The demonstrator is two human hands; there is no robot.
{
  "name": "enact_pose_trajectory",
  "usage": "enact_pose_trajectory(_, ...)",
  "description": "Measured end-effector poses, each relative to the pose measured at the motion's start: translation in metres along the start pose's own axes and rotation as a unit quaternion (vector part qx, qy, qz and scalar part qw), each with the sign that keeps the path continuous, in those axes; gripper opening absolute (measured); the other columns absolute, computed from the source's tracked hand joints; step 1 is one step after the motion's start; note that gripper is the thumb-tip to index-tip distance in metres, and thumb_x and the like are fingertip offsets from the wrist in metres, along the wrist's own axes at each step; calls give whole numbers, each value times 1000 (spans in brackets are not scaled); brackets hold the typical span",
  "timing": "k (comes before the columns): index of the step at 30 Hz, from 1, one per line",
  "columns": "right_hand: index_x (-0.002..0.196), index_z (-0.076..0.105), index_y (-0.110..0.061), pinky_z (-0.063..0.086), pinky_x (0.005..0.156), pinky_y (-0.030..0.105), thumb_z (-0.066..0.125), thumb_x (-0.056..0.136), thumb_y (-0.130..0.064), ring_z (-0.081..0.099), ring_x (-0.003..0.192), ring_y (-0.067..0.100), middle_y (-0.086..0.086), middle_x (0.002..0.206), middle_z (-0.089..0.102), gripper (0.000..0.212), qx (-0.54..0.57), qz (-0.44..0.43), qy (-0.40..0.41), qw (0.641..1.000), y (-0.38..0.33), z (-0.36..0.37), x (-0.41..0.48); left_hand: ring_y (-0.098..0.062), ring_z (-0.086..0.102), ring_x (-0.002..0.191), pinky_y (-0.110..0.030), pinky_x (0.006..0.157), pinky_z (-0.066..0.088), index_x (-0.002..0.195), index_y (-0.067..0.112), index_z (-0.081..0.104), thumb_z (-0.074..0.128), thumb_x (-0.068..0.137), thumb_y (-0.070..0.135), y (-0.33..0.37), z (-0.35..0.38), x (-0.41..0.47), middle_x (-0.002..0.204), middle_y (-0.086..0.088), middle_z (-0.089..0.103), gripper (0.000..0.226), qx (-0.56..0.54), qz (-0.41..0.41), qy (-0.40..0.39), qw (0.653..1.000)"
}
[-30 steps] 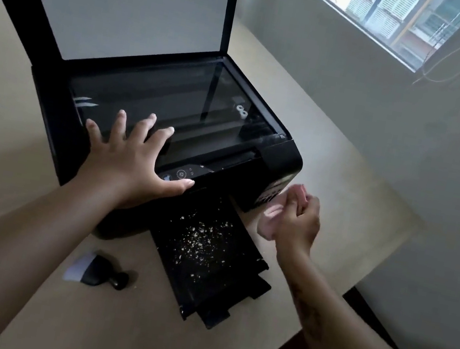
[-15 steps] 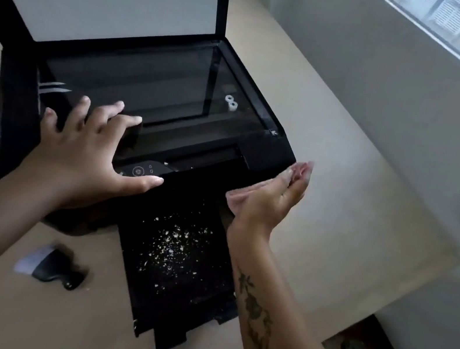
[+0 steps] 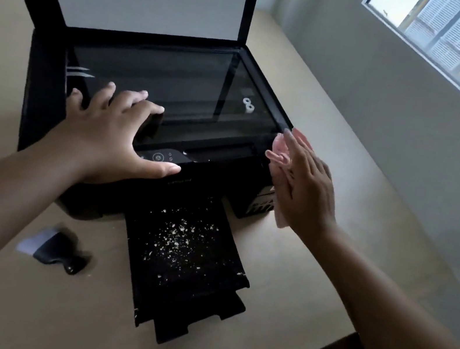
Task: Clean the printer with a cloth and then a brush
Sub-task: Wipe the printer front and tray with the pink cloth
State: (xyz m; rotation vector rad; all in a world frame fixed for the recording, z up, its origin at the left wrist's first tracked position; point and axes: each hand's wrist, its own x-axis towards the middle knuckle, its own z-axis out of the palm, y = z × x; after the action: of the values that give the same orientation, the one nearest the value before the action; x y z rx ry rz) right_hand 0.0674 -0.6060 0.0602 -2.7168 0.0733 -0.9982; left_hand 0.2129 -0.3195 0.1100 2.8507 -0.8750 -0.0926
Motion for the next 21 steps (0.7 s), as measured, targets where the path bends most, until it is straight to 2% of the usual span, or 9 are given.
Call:
enact_pose_trajectory(2,125,63,-9,43,105,42,57,97,-21,52,131,23,5,132,63,31,-2,-42,21,999,-13,15,3,-22,1,150,-60,115,3,141,47,22,28,42,105,-1,1,-1,161,10,13,115,-1,0,6,1000)
enact_pose_trajectory(6,127,63,-10,45,103,45,65,93,-13,51,131,26,6,139,57,33,-24,-209,-47,977,6,4,-5,-22,1,150,-61,115,3,140,48,23,30,42,104,1,0,-1,161,11,14,114,-2,-2,6,1000)
enact_pose_trajectory(10,125,65,-15,42,97,38,70,89,-10,49,123,25,3,132,61,37,-89,-258,-44,961,15,-10,-13,-22,0,150,-61,115,3,141,47,22,30,42,104,3,0,-1,161,11,13,115,-2,-3,0,1000)
enact_pose_trajectory(12,122,67,-15,42,104,39,62,95,-10,52,124,24,3,127,66,28,-101,-322,-71,939,5,-5,-20,-23,1,150,-61,115,3,141,47,23,32,43,104,3,1,-2,161,12,13,114,-6,-3,4,1000)
enact_pose_trajectory(14,122,65,-14,38,109,38,42,102,-8,56,124,23,3,125,67,31,-195,-389,-110,893,-3,5,-29,-23,1,150,-61,115,3,141,47,23,33,44,103,2,-1,-2,160,12,14,113,-6,-6,8,1000)
enact_pose_trajectory(16,123,60,-10,32,112,38,24,100,-6,56,125,25,7,124,65,42,-302,-403,-146,852,-6,15,-38,-23,1,150,-62,115,3,141,47,23,33,44,104,1,-1,-1,160,12,14,112,-5,-4,8,1000)
enact_pose_trajectory(18,125,56,-7,30,111,37,32,95,-10,56,121,27,9,119,65,39,-367,-407,-180,817,-9,25,-41,-23,1,150,-62,115,4,140,48,24,32,44,104,0,0,-1,160,11,14,112,-7,-5,8,1000)
enact_pose_trajectory(20,131,52,-6,28,105,36,45,88,-14,60,111,26,7,111,67,44,-367,-404,-210,811,-14,35,-40,-22,1,150,-61,115,4,140,48,23,32,43,104,0,1,-1,160,12,14,112,-8,-4,9,1000)
enact_pose_trajectory(21,137,47,-6,28,105,35,45,87,-13,61,108,25,7,108,69,51,-346,-398,-237,816,-16,38,-40,-22,1,150,-61,115,4,140,49,23,32,43,104,-1,2,0,160,12,14,112,-8,-3,9,1000)
